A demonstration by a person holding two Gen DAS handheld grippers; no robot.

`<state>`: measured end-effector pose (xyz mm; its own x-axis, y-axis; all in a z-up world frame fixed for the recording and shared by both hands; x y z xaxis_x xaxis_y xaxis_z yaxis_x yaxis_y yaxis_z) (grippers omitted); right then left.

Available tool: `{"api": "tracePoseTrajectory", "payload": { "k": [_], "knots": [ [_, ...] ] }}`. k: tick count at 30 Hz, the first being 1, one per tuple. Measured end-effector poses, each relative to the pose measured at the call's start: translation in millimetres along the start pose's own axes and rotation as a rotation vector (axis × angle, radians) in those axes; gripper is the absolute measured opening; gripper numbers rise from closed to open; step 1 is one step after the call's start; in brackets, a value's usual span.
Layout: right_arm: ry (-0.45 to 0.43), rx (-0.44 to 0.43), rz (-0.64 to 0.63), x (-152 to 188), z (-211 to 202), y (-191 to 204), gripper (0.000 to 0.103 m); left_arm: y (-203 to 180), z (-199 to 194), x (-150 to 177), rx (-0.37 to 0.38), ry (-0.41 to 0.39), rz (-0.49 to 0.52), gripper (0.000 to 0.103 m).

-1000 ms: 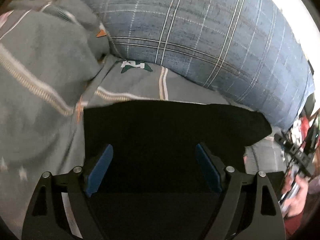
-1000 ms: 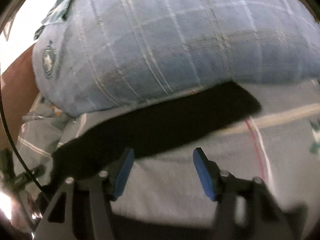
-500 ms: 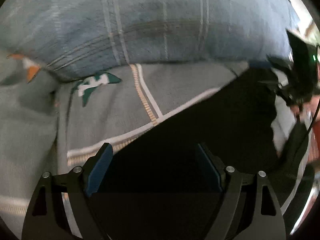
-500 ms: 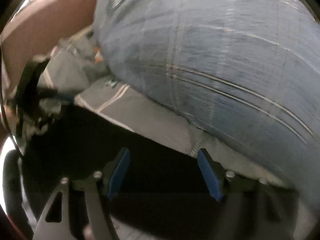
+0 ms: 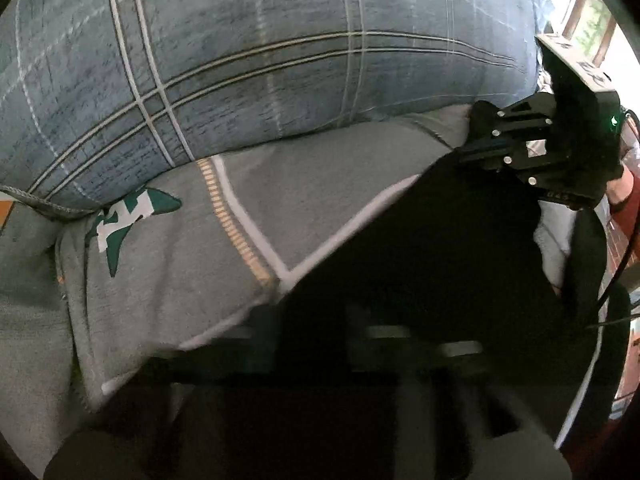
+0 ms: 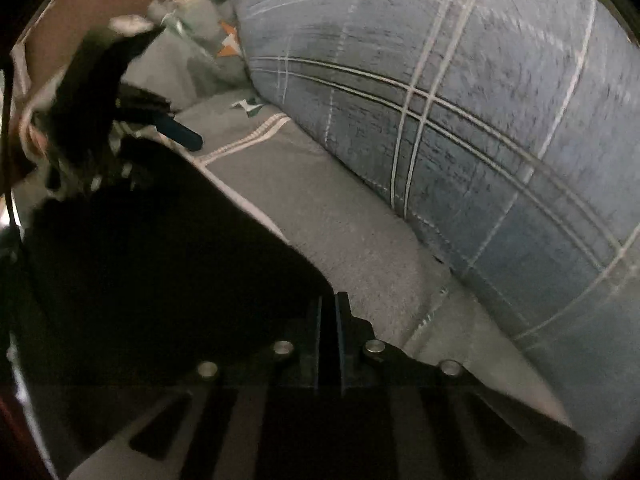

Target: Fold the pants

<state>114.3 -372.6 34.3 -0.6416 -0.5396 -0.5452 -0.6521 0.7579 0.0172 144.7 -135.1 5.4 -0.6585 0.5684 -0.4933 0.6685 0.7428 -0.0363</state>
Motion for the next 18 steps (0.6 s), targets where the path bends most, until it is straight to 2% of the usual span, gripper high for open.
{"api": "tracePoseTrajectory", "payload": {
  "k": [1, 5, 7, 8, 10, 14, 18],
  "knots": [
    [-0.026, 0.026, -0.003, 1.8, -12.2, 4.8, 0.004, -2.6, -5.2, 1.1, -0.023, -0.002, 0.001, 0.004],
    [-0.135, 0.106, -0.009, 8.0, -69.9, 21.0, 0.004, -19.3, -47.2, 10.2, -0.046, -0.07, -0.016, 0.004],
    [-0.185, 0.143, -0.037, 19.1, -105.4, 43.1, 0.004, -35.5, -84.1, 21.3, -0.042, -0.13, -0.024, 0.004],
    [-0.199, 0.157, -0.052, 15.9, -109.2, 55.3, 0.004, -41.7, -98.0, 27.8, -0.04, -0.148, -0.029, 0.004],
    [-0.239, 0.191, -0.075, 33.3, -139.1, 83.1, 0.004, -60.4, -125.5, 45.1, -0.032, -0.18, -0.038, 0.004],
    [-0.283, 0.162, -0.026, 69.5, -165.4, 125.6, 0.004, -100.6, -145.8, 88.7, -0.033, -0.184, -0.044, 0.004],
    [-0.269, 0.118, 0.041, 118.1, -155.6, 168.3, 0.004, -121.0, -135.0, 138.2, 0.014, -0.13, -0.135, 0.004]
  ]
}}
Point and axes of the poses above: each gripper's, at about its wrist camera, not at the fingertips, and z roughly the way its jaws point, y to its left, x to its underside, the point moved 2 cm from there along z, roughly the way its jaws point, and after that the axes turned 7 degrees about -x, right-handed, at the moved point
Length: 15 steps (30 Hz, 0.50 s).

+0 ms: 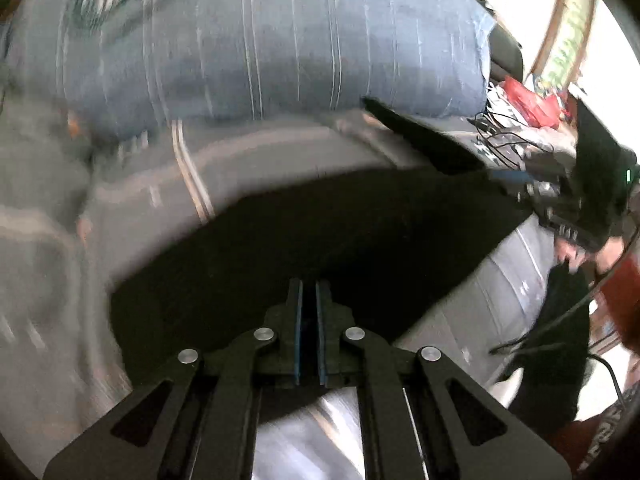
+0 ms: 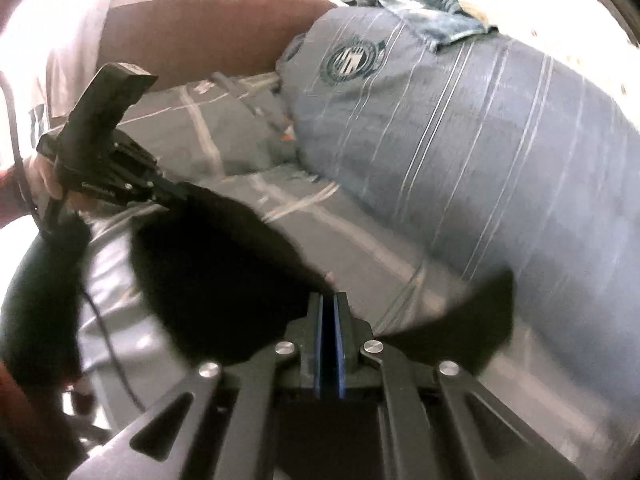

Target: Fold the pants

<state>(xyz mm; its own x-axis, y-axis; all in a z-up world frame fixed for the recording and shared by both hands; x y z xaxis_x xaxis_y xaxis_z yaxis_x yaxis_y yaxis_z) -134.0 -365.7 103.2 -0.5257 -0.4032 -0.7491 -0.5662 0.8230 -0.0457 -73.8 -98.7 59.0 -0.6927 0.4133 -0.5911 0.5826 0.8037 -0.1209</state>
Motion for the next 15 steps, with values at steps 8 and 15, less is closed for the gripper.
{"api": "tracePoseTrajectory", "payload": {
  "k": [8, 15],
  "knots": [
    [0.067, -0.031, 0.185, 61.1, 15.2, 22.5, 0.004, 27.6, -5.0, 49.9, 0.028, 0.019, -0.252, 0.004],
    [0.096, -0.032, 0.262, 68.1, 11.5, 13.7, 0.004, 46.3, -34.5, 49.6, -0.021, -0.031, -0.305, 0.006]
  ]
}}
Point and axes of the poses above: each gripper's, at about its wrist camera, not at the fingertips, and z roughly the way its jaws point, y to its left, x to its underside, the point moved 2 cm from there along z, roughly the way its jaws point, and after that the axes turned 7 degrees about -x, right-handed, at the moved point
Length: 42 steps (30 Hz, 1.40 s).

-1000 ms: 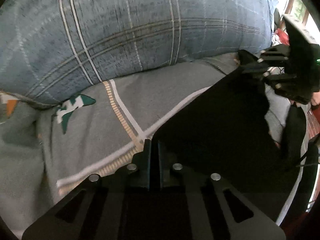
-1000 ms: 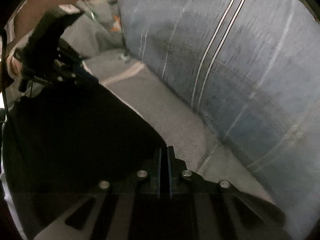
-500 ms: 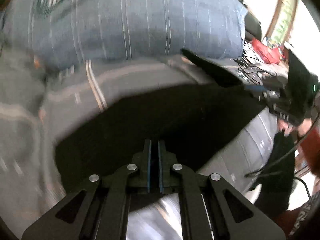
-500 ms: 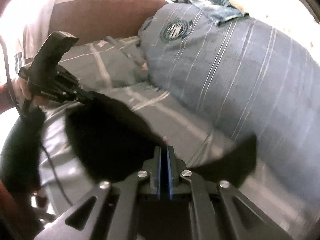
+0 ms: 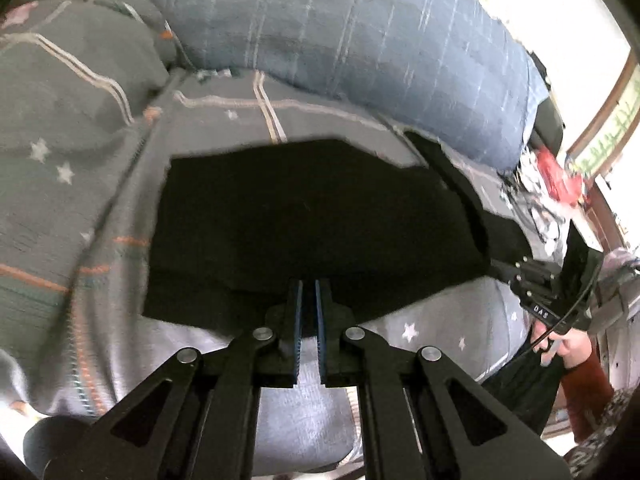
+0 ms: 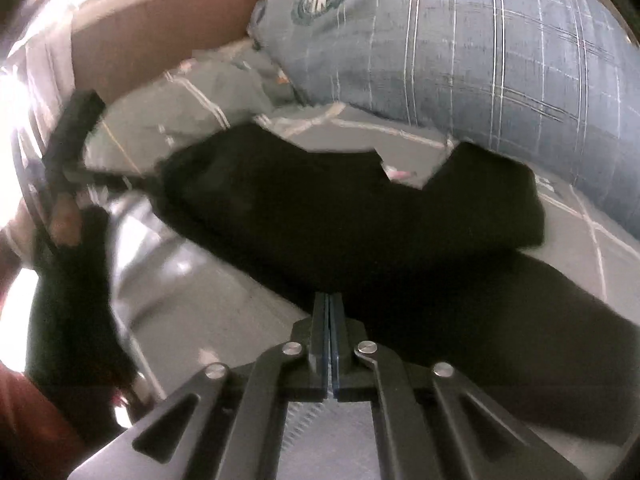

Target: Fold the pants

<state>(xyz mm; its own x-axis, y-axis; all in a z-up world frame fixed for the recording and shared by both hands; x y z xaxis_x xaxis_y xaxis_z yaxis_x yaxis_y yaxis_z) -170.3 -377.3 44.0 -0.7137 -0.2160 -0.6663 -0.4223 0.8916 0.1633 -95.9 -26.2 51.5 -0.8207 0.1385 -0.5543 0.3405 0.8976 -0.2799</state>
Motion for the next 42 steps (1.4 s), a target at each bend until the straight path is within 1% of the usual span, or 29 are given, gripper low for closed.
{"api": "tracePoseTrajectory", "payload": {
  "k": [1, 2, 3, 4, 5, 7, 9, 10, 12, 14, 16, 18, 19, 20, 21, 22, 24, 25, 26, 28, 30, 33, 34, 35, 36, 38, 39, 41, 42],
  "knots": [
    [-0.005, -0.01, 0.016, -1.8, -3.2, -1.4, 0.005, 0.1, -5.7, -4.2, -0.016, -0.023, -0.001, 0.014],
    [-0.024, -0.041, 0.041, -5.9, -10.8, -4.3, 0.006, 0.5, -5.5, -4.2, -0.031, -0.034, -0.006, 0.024],
    [-0.06, -0.073, 0.067, -12.5, -21.1, -6.2, 0.006, 3.5, -7.9, -6.6, -0.049, -0.048, -0.021, 0.052],
    [-0.087, -0.086, 0.076, -18.6, -28.7, -6.0, 0.014, 6.7, -8.7, -7.4, -0.055, -0.062, -0.04, 0.069],
    [-0.11, -0.097, 0.071, -26.6, -34.4, -2.8, 0.031, 11.8, -10.1, -8.1, -0.054, -0.086, -0.073, 0.071],
    [-0.162, -0.118, 0.034, -40.5, -38.9, 10.9, 0.052, 24.1, -7.3, -8.8, -0.061, -0.097, -0.141, 0.071],
    [-0.185, -0.161, -0.016, -50.4, -29.7, 30.9, 0.053, 37.9, 0.1, -8.2, -0.096, -0.069, -0.226, 0.071],
    [-0.18, -0.188, -0.041, -54.2, -19.4, 42.3, 0.053, 43.3, 3.8, -7.4, -0.097, -0.061, -0.26, 0.071],
    [-0.161, -0.206, -0.099, -58.3, 2.0, 62.0, 0.052, 47.2, 10.7, -6.7, -0.1, -0.05, -0.283, 0.071],
    [-0.147, -0.189, -0.173, -60.8, 23.8, 82.8, 0.052, 47.4, 15.6, -9.5, -0.119, -0.051, -0.266, 0.071],
    [-0.123, -0.165, -0.25, -63.1, 48.5, 101.5, 0.051, 47.8, 19.7, -11.8, -0.131, -0.06, -0.272, 0.071],
    [-0.096, -0.131, -0.306, -63.8, 67.1, 112.1, 0.051, 42.9, 21.3, -17.9, -0.098, -0.079, -0.252, 0.07],
    [-0.072, -0.112, -0.329, -64.7, 78.0, 114.5, 0.047, 38.5, 20.3, -21.1, -0.095, -0.104, -0.222, 0.06],
    [-0.049, -0.101, -0.334, -62.9, 86.8, 113.1, 0.04, 37.2, 20.3, -23.4, -0.097, -0.107, -0.201, 0.048],
    [-0.024, -0.081, -0.33, -65.4, 93.9, 111.6, 0.006, 35.7, 21.5, -26.5, -0.1, -0.095, -0.181, 0.019],
    [-0.02, -0.083, -0.305, -69.1, 94.2, 108.6, 0.004, 35.8, 20.6, -27.7, -0.109, -0.088, -0.169, 0.008],
    [-0.068, -0.152, -0.201, -81.4, 76.8, 99.3, 0.004, 36.7, 11.2, -28.3, -0.101, -0.108, -0.166, 0.008],
    [-0.095, -0.176, -0.174, -85.1, 66.1, 98.2, 0.004, 36.8, 3.9, -26.7, -0.094, -0.119, -0.167, 0.008],
    [-0.124, -0.191, -0.162, -87.9, 52.0, 98.7, 0.004, 36.8, -4.5, -24.7, -0.09, -0.136, -0.165, 0.008],
    [-0.145, -0.199, -0.162, -88.7, 38.8, 102.4, 0.004, 37.3, -16.9, -17.5, -0.097, -0.156, -0.164, 0.008],
    [-0.126, -0.228, -0.149, -83.7, 39.2, 104.4, 0.004, 42.7, -16.2, -7.9, -0.109, -0.138, -0.183, 0.008],
    [-0.048, -0.238, -0.13, -65.0, 67.9, 106.7, 0.004, 52.2, -1.2, 3.4, -0.151, -0.087, -0.22, 0.008],
    [-0.024, -0.237, -0.124, -59.0, 77.2, 107.7, 0.004, 54.1, 3.3, 6.1, -0.154, -0.071, -0.234, 0.008],
    [-0.006, -0.23, -0.12, -52.6, 87.1, 107.4, 0.004, 54.6, 4.2, 8.0, -0.16, -0.067, -0.243, 0.008],
    [-0.009, -0.229, -0.114, -50.4, 88.8, 106.7, 0.004, 53.9, 1.4, 8.8, -0.169, -0.073, -0.247, 0.008],
    [-0.018, -0.256, -0.083, -52.0, 83.9, 103.3, 0.009, 51.5, -8.7, 7.9, -0.18, -0.092, -0.246, 0.01],
    [-0.004, -0.266, -0.069, -54.4, 81.6, 101.5, 0.01, 50.5, -16.6, 5.9, -0.188, -0.104, -0.249, 0.014],
    [0.014, -0.278, -0.071, -57.4, 74.2, 99.5, 0.025, 48.4, -29.1, 2.3, -0.193, -0.138, -0.247, 0.028],
    [0.005, -0.275, -0.076, -59.9, 67.3, 97.7, 0.027, 46.0, -36.8, -1.1, -0.195, -0.159, -0.247, 0.044]
  ]
}}
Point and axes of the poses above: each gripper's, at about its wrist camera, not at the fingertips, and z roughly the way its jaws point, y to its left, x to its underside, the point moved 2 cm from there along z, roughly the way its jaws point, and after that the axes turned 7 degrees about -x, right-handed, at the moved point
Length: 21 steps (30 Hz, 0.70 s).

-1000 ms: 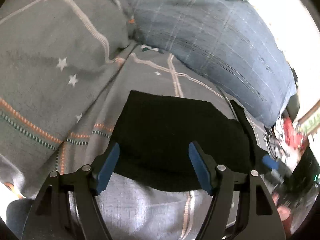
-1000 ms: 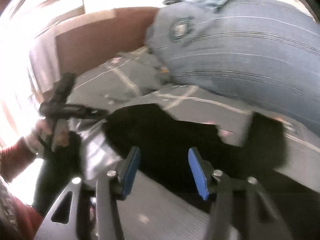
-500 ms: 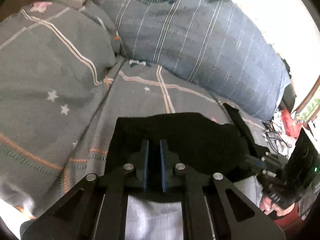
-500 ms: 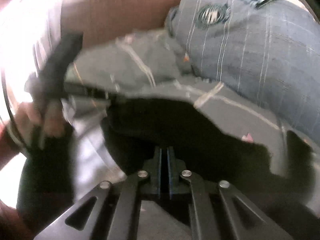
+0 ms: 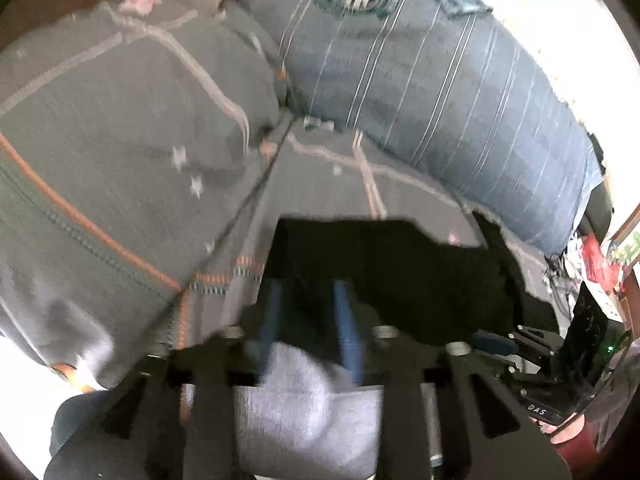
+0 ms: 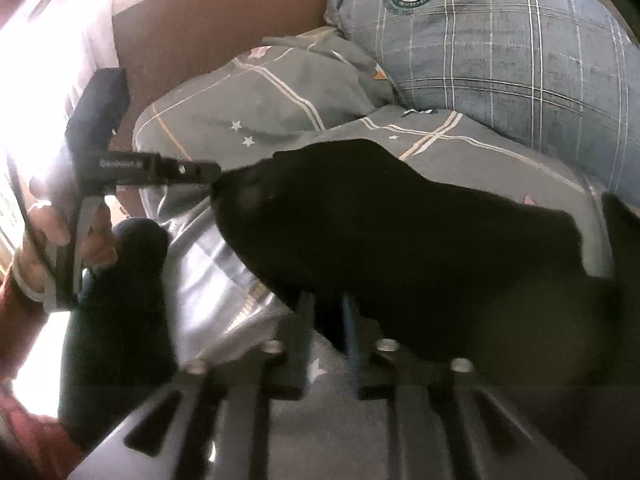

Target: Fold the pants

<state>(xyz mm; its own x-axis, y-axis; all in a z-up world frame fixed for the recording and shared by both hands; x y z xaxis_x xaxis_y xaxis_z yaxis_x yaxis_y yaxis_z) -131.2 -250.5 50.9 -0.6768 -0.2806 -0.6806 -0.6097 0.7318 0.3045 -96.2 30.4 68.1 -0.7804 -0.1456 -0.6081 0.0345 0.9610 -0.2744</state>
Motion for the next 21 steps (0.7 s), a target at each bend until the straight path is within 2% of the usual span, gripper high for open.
{"api": "tracePoseTrajectory", "payload": {
  "k": [1, 3, 4, 5, 6, 12, 14, 16, 21],
  "knots": [
    [-0.015, 0.012, -0.005, -2.5, -7.1, -0.4, 0.027, -3.7, -7.6, -4.6, 0.008, -0.024, -0.005, 0.06],
    [-0.062, 0.032, -0.006, -9.1, -25.3, -3.8, 0.033, -10.6, -13.1, -9.9, 0.04, -0.05, -0.02, 0.073],
    [-0.087, 0.054, -0.004, -13.5, -35.0, -7.8, 0.042, -18.4, -12.8, -12.9, 0.069, -0.055, -0.021, 0.074],
    [-0.101, 0.077, 0.0, -17.6, -40.9, -11.3, 0.052, -24.0, -10.0, -14.7, 0.083, -0.051, -0.013, 0.074],
    [-0.118, 0.111, 0.009, -21.5, -49.2, -17.8, 0.055, -31.8, -5.7, -15.6, 0.089, -0.042, -0.002, 0.074],
    [-0.154, 0.265, 0.128, -28.0, -85.0, -69.4, 0.056, -85.7, 35.9, -4.2, 0.136, 0.047, 0.07, 0.074],
    [-0.147, 0.321, 0.17, -26.3, -93.9, -87.6, 0.06, -101.2, 49.3, 2.9, 0.143, 0.073, 0.104, 0.074],
    [-0.139, 0.393, 0.224, -25.0, -102.7, -111.5, 0.065, -110.1, 55.3, 10.3, 0.137, 0.088, 0.136, 0.074],
    [-0.127, 0.49, 0.361, -31.6, -120.7, -166.5, 0.068, -122.5, 63.7, 26.1, 0.096, 0.091, 0.219, 0.074]
  ]
}}
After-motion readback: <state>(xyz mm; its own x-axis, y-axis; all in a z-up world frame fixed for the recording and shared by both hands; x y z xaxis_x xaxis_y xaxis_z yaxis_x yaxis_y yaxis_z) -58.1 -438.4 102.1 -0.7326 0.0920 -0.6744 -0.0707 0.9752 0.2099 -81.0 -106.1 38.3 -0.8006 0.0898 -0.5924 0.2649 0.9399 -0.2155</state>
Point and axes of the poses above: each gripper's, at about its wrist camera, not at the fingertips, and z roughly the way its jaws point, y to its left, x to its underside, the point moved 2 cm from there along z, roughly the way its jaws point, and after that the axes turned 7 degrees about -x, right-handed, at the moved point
